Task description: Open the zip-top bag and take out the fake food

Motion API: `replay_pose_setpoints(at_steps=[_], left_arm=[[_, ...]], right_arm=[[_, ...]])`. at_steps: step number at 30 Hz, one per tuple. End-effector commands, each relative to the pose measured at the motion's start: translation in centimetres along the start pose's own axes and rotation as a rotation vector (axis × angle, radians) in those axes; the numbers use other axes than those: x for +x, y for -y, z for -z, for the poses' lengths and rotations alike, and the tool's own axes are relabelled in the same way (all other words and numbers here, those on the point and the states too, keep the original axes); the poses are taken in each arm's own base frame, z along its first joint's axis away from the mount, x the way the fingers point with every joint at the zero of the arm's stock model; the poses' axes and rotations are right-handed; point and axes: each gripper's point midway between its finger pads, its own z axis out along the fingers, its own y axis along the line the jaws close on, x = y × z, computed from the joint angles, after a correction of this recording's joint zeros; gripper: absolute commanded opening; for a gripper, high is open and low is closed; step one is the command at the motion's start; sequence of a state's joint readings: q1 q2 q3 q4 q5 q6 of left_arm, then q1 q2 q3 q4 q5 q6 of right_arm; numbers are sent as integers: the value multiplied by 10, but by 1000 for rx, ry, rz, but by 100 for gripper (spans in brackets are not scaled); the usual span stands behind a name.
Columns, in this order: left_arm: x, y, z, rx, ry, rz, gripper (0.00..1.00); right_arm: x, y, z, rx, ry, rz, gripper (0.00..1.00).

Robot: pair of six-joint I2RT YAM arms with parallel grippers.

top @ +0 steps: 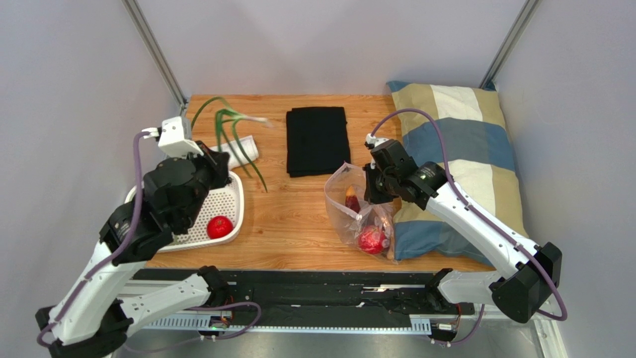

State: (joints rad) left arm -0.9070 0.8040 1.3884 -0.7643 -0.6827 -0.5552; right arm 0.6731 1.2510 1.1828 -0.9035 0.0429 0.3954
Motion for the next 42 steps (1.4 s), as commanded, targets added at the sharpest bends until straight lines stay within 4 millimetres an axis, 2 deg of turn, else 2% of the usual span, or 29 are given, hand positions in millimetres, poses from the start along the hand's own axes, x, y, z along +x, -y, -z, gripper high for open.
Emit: replay_pose_setpoints(at_steps=[1,2,9,10,12,13,15,16,17,20,21,22,23,24,28,32,35,37,39,40,41,42], left_arm=[[32,-116,20,-515,-35,59,0],[33,-137,25,-601,-16,83,0],[93,-195,18,-779,-176,169,0],[106,-204,12,-804,-211,173,0],[123,-211,5,-812,-267,219,0],[138,-222,0,-847,-310,246,0],[156,-229,-3,-871,-364,354,0],[169,-238,-3,-911,-401,389,0],[175,-239,-5,-916,-420,411,0],[181,-237,-8,-913,-463,424,13],[180,-235,-7,-909,-467,435,31],[178,-231,-4,-910,-468,447,45],[177,-229,-3,-904,-462,460,68],[174,-225,-1,-890,-451,468,96],[160,-211,19,-902,-451,507,99],[144,-186,19,-784,-453,530,98],[123,-152,6,-576,-400,558,93],[110,-117,-6,-395,-401,541,99],[109,-97,-15,-336,-439,517,99],[100,-79,-20,-272,-440,494,99],[105,-53,-21,-189,-488,452,99],[110,-40,-29,-160,-526,423,99]], right_arm=[[-18,-12,13,-63,75,-1,0],[-19,-11,14,-63,78,3,0],[-14,-21,25,-125,58,0,0],[-12,-23,26,-138,53,-1,0],[-9,-24,23,-144,36,0,0],[-8,-25,23,-151,31,1,0],[-7,-26,20,-152,19,4,0],[-9,-28,20,-158,18,6,0],[-9,-29,19,-161,12,8,0],[-14,-32,21,-173,20,30,0],[-14,-31,21,-169,19,36,0],[-15,-31,22,-165,25,42,0],[-16,-30,21,-162,27,49,0],[-17,-29,20,-158,25,47,0],[-16,-29,19,-159,21,43,0],[-17,-26,19,-158,24,41,0],[-20,-25,20,-162,31,39,0],[-21,-26,20,-167,31,39,0],[-22,-26,19,-168,31,39,0],[-24,-27,19,-171,33,42,0],[-25,-28,20,-172,35,41,0],[-25,-27,20,-171,36,38,0]])
